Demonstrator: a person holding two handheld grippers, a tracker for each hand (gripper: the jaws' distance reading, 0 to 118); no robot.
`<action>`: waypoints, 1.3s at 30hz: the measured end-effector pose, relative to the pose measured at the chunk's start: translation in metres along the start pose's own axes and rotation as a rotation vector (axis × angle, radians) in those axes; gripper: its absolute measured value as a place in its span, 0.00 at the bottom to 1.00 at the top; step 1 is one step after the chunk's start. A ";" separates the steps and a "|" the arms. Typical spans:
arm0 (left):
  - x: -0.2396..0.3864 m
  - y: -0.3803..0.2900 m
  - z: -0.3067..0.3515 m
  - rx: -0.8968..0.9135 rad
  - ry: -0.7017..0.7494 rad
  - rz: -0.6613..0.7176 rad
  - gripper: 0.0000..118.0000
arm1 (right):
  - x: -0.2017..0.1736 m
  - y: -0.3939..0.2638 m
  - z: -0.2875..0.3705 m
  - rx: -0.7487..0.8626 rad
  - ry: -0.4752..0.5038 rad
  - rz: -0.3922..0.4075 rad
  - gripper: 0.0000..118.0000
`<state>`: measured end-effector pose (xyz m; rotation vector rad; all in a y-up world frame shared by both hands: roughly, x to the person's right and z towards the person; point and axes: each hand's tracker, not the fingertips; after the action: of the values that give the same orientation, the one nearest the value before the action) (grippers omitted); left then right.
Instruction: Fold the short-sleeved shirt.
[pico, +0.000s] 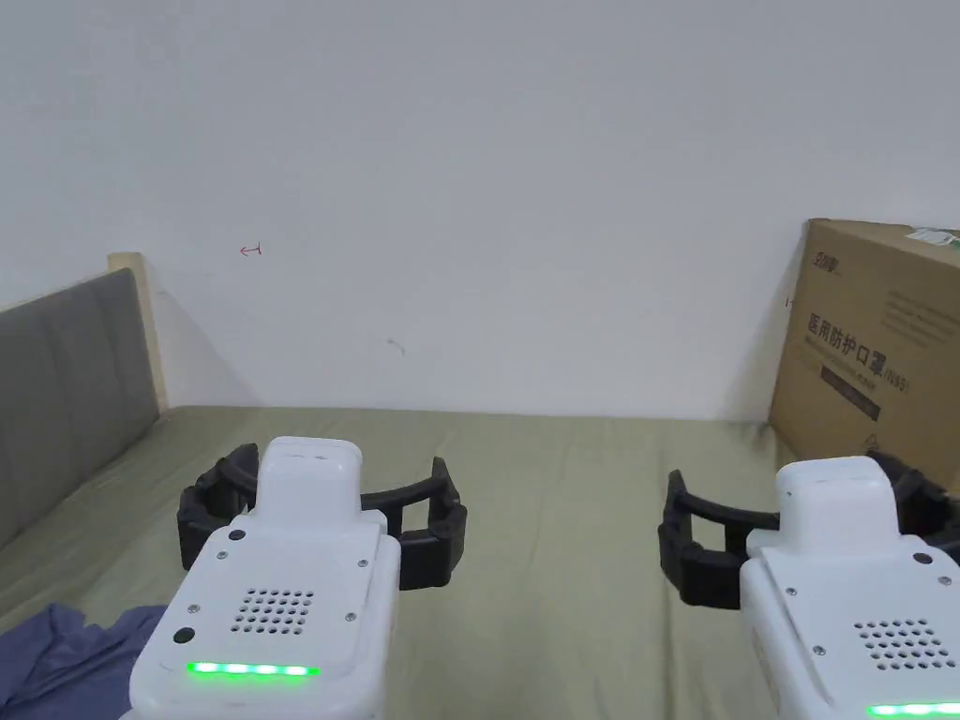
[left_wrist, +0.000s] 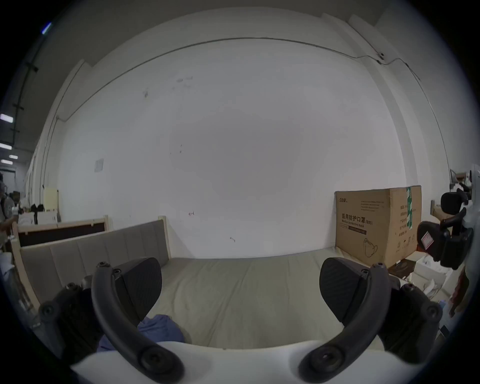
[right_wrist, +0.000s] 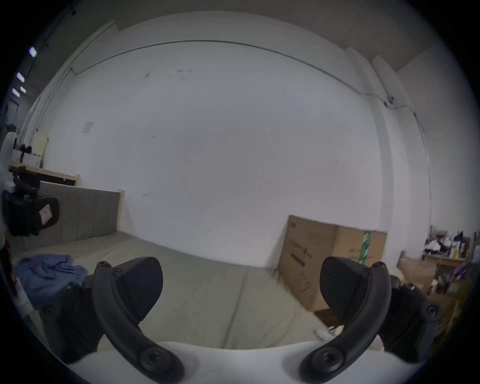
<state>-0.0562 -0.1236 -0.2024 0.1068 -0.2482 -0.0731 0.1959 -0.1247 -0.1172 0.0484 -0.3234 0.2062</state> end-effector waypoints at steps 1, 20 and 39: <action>0.001 0.000 0.000 0.004 -0.006 -0.017 1.00 | -0.001 -0.002 0.000 -0.017 0.017 -0.028 1.00; 0.008 0.004 0.006 -0.047 -0.050 0.008 1.00 | 0.018 -0.008 0.005 -0.039 -0.007 -0.212 1.00; 0.004 0.003 0.005 -0.074 -0.023 0.044 1.00 | 0.022 -0.014 0.003 -0.092 -0.047 -0.207 1.00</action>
<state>-0.0533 -0.1213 -0.1958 0.0273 -0.2703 -0.0395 0.2186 -0.1348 -0.1077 -0.0042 -0.3722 -0.0146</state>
